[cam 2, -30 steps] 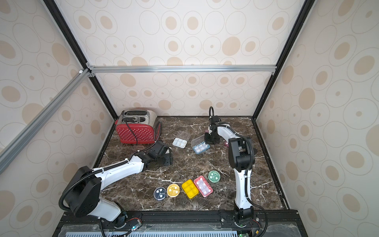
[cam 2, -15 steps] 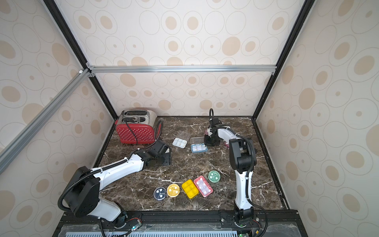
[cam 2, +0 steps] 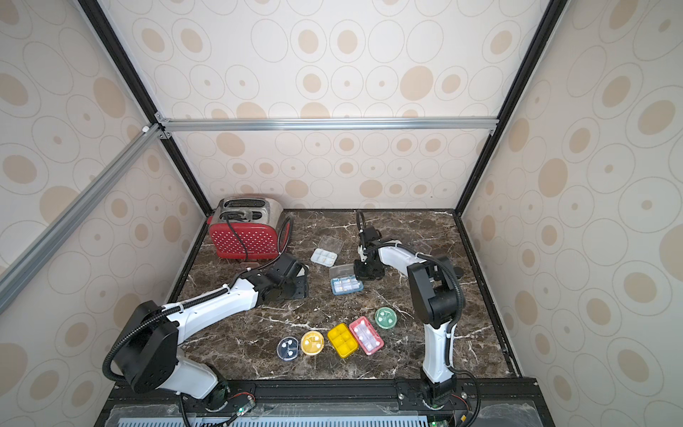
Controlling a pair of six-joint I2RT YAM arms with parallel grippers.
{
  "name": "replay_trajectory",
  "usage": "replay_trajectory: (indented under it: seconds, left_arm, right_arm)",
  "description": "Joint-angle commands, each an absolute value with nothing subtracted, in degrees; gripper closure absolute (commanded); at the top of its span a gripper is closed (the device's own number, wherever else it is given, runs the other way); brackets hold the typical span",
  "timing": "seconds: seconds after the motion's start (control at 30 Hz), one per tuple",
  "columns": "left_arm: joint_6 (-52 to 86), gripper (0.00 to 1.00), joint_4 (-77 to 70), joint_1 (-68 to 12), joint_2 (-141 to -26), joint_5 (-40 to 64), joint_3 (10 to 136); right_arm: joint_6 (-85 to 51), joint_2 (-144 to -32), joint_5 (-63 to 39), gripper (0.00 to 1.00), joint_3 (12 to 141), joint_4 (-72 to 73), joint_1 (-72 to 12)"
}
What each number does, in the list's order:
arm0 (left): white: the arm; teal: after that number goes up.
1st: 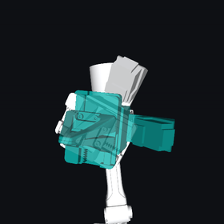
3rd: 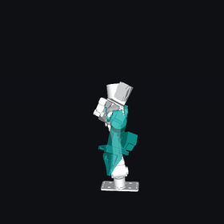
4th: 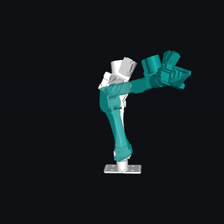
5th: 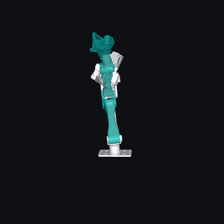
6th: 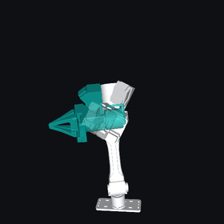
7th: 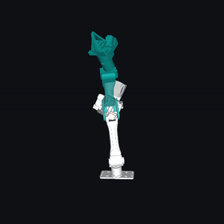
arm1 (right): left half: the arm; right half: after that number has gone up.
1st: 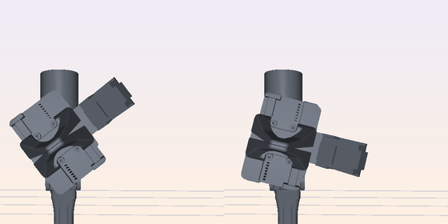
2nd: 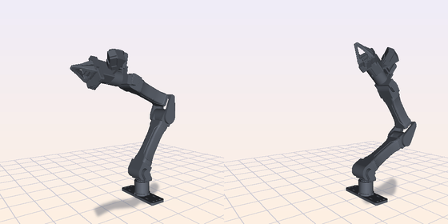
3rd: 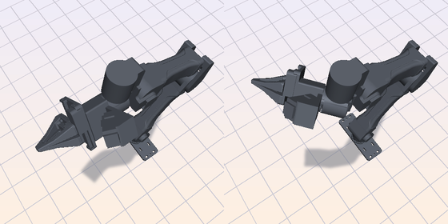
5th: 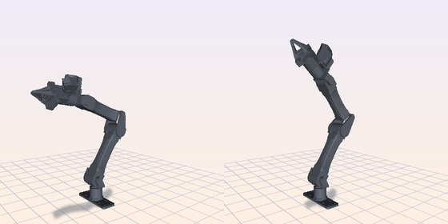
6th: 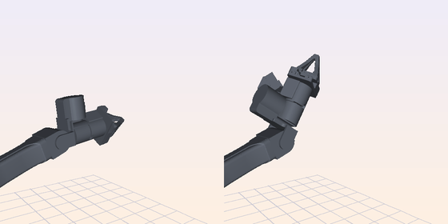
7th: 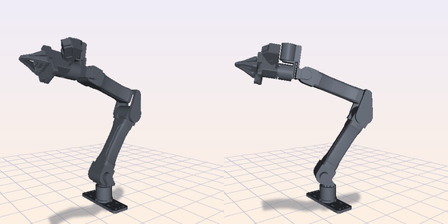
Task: Close pillboxes
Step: Move the pillbox to the center of the board.
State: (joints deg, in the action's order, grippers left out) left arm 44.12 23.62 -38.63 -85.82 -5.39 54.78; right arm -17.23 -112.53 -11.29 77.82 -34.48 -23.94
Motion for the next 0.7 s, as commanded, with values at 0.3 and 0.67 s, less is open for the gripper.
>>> replay_trajectory:
  seconds: [0.3, 0.67]
  left_arm:
    - [48.3, 0.26, 12.6, -38.9, -90.4, 1.3, 55.4]
    - [51.7, 0.37, 5.9, -38.9, -96.6, 6.5, 54.9]
  right_arm:
    - [-22.9, -106.0, -11.6, 0.73, 73.7, -34.4, -27.2]
    - [-23.7, -101.0, -21.4, 0.61, 72.0, -30.8, -21.4]
